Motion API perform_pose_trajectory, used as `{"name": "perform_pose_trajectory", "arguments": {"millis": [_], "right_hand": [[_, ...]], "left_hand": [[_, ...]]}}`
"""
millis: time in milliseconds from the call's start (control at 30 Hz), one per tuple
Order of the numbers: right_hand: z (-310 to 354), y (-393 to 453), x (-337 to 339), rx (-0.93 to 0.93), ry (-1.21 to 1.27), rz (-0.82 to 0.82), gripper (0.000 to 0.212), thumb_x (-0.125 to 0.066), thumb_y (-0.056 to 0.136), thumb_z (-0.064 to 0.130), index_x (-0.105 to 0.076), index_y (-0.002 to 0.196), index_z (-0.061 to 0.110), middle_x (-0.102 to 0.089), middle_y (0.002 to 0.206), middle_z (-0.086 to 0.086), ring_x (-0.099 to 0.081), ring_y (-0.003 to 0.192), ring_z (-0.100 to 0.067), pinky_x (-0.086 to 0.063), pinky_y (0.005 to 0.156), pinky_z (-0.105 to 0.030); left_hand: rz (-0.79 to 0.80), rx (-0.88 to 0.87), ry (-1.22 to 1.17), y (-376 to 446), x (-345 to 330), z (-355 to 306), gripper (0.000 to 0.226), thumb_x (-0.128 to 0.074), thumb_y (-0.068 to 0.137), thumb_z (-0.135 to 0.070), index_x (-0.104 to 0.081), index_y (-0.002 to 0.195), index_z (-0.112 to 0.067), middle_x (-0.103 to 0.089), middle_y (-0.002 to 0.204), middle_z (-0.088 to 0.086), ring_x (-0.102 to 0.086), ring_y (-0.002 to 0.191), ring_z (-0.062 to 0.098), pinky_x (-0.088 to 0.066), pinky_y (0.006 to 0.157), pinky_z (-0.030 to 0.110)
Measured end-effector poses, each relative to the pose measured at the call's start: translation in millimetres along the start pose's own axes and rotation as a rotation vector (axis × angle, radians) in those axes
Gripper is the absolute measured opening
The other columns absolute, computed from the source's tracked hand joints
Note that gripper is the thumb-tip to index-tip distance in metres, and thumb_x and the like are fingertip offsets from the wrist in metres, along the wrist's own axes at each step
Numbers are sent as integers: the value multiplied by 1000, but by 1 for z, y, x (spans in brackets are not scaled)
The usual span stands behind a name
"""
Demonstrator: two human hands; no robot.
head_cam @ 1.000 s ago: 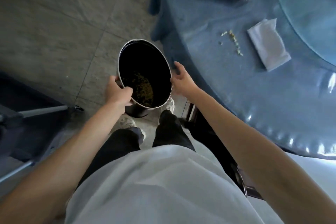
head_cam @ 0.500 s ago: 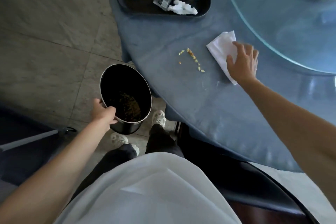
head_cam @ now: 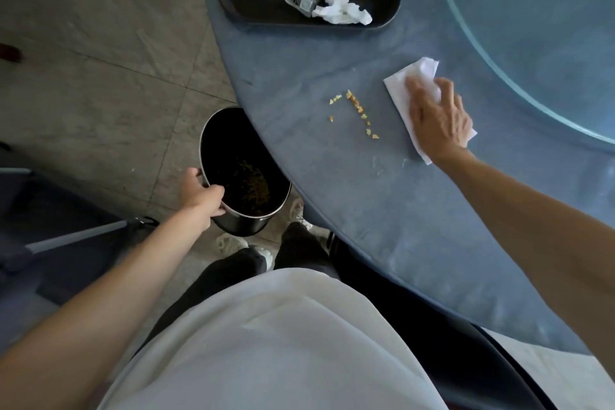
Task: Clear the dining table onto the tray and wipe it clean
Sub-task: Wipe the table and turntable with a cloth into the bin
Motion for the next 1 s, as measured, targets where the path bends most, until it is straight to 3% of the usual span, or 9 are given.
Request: {"name": "perform_pose_trajectory", "arguments": {"millis": [200,333,433,533,667,833,900,1000], "right_hand": [[44,2,-8,23,-49,18,56,-50,104,23,-34,153,44,-37,146,-12,-56,112,-41,-42,71,-45],[92,-6,-18,107,-73,51,68,-58,98,20,-29,156,41,-36,146,-13,-56,106,-40,-39,67,-42],[132,-20,-33,167,-48,76,70,-61,95,21,-31,156,40,-38,145,-13,-57,102,-39,-40,65,-41],[169,-38,-45,223,-41,116,71,-61,95,22,-31,157,40,-39,145,-11,-58,99,-37,-40,62,-39],[212,-70,-58,337,-62,182,79,-65,94,14,-28,159,40,-36,150,-10,-59,102,-34,-39,60,-40],[228,-86,-56,436,16,212,72,-59,98,14,-30,158,43,-35,153,-6,-59,109,-35,-44,64,-42],[220,-80,-43,400,92,155,65,-52,100,14,-34,155,44,-38,151,-4,-59,110,-37,-49,71,-44],[191,-54,-19,240,163,23,48,-43,106,29,-36,144,57,-42,145,7,-57,101,-32,-42,79,-39]], "left_hand": [[37,-18,-16,2,0,2,56,-56,88,12,-46,134,-18,-53,138,10,-60,114,33,-63,71,50],[54,-49,0,1,4,1,54,-57,90,9,-48,135,-19,-56,132,10,-62,103,28,-60,59,36],[65,-55,-9,-1,7,2,50,-57,90,8,-48,127,-24,-56,132,8,-63,106,29,-60,58,35],[57,-68,-28,-3,12,2,47,-58,89,7,-47,114,-31,-60,123,7,-65,101,26,-61,61,37],[47,-83,-85,-7,16,1,44,-58,89,8,-47,115,-27,-59,108,-2,-63,94,22,-61,61,37],[37,-103,-82,-10,23,4,46,-60,90,5,-49,127,-20,-54,114,-1,-62,95,25,-60,57,34],[33,-100,-90,-10,24,5,46,-61,90,5,-50,127,-20,-53,117,0,-62,95,26,-58,53,32],[34,-100,-90,-11,22,7,44,-61,89,5,-51,123,-20,-55,121,4,-63,93,28,-59,53,34]]}}
Point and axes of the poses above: each hand's wrist, its own y-axis towards the middle knuckle, its own x-axis out of the back of the hand, z = x × y, the point moved 3 cm from there along y, towards the middle knuckle
